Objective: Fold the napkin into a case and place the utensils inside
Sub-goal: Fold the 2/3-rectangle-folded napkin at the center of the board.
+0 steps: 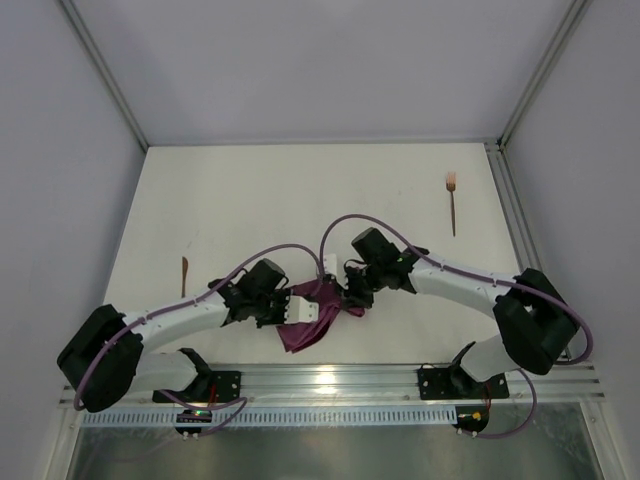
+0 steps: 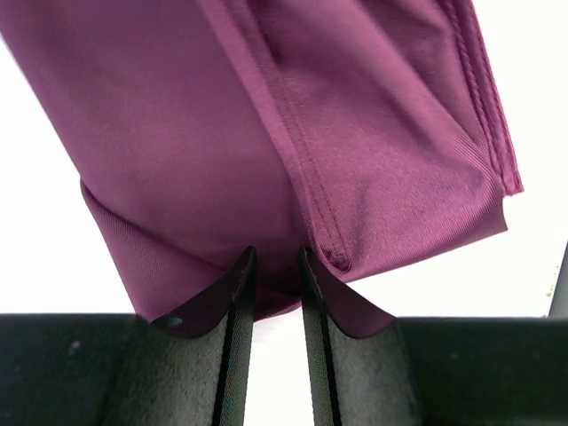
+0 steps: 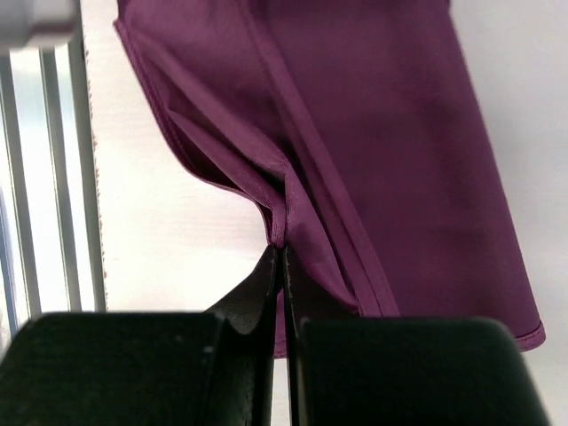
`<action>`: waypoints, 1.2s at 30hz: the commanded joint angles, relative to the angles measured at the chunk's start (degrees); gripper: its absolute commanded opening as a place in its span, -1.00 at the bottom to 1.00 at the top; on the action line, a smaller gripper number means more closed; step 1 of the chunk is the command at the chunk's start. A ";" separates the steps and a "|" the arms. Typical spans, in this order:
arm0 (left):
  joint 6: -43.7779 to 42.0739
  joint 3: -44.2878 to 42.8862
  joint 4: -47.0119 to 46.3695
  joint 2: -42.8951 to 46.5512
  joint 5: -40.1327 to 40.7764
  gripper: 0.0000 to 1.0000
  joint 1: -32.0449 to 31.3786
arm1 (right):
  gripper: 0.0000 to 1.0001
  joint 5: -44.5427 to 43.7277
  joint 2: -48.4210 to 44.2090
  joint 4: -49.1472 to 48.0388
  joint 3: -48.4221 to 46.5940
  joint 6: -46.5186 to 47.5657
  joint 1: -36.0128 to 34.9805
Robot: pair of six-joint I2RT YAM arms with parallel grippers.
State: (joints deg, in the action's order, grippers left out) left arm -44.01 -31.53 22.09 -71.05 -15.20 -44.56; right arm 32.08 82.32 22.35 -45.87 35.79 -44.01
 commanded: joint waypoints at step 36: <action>-14.08 3.05 -0.82 -4.45 1.84 -0.43 -0.27 | -0.93 13.36 20.07 -18.20 -14.25 -34.02 10.87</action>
State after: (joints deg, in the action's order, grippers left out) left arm -57.23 -30.74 18.00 -72.29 -13.80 -44.88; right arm 43.11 103.55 11.88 -59.57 7.38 -33.15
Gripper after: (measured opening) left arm 0.282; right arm 0.044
